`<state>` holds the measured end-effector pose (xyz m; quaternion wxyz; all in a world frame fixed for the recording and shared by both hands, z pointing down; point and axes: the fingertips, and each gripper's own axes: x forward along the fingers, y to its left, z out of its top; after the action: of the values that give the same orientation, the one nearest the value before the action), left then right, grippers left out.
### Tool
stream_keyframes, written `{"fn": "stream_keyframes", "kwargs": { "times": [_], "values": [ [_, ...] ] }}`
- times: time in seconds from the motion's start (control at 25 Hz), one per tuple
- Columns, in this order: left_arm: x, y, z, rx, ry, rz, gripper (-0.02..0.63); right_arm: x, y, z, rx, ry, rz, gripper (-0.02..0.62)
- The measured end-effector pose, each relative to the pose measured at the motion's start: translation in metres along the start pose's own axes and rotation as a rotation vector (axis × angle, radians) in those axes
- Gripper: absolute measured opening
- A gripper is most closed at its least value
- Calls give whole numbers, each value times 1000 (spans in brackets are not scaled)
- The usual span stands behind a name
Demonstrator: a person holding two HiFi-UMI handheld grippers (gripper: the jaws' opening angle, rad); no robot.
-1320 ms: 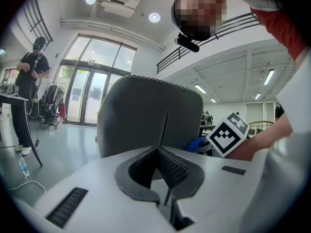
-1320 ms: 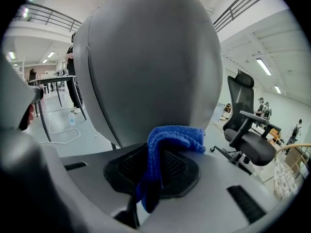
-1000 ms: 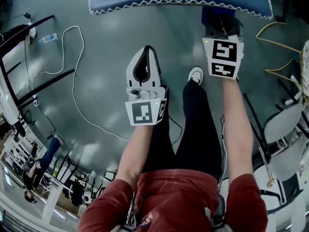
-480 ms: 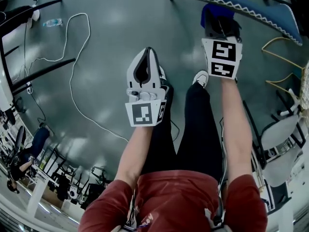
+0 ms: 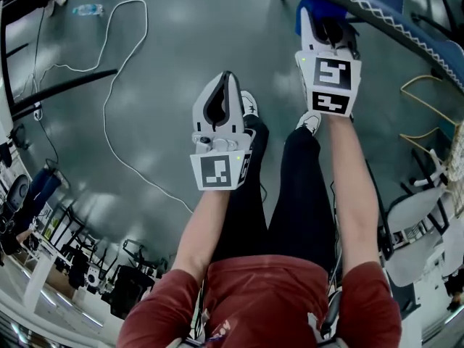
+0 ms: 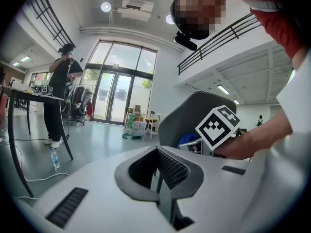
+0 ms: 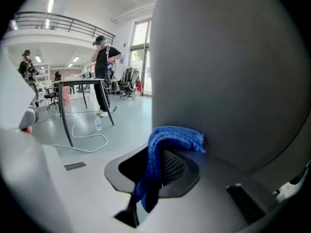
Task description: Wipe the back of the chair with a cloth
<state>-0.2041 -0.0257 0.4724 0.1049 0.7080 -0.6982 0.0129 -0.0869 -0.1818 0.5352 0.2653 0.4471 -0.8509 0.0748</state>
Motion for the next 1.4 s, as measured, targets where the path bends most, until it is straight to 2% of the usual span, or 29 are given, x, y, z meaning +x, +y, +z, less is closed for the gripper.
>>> {"fn": "stream_keyframes", "kwargs": {
  "times": [0.16,0.28,0.6,0.76,0.96,1.2,1.4],
  "values": [
    [0,37,20,-9,-5,27,14,20,38,30,-23,8,42,61],
    [1,56,13,-5,-8,40,14,35,52,31,-25,-2,45,61],
    [-3,60,8,-5,0,39,14,31,59,28,-19,-3,56,61],
    [4,45,3,11,6,8,13,13,59,27,46,-20,77,61],
    [13,20,13,39,10,-30,14,-28,49,37,70,-72,80,61],
    [23,-25,23,54,6,-98,14,-87,13,13,117,-86,24,61],
    [34,-68,32,59,-1,-157,14,-134,-32,-7,153,-58,-65,61]
  ]
}}
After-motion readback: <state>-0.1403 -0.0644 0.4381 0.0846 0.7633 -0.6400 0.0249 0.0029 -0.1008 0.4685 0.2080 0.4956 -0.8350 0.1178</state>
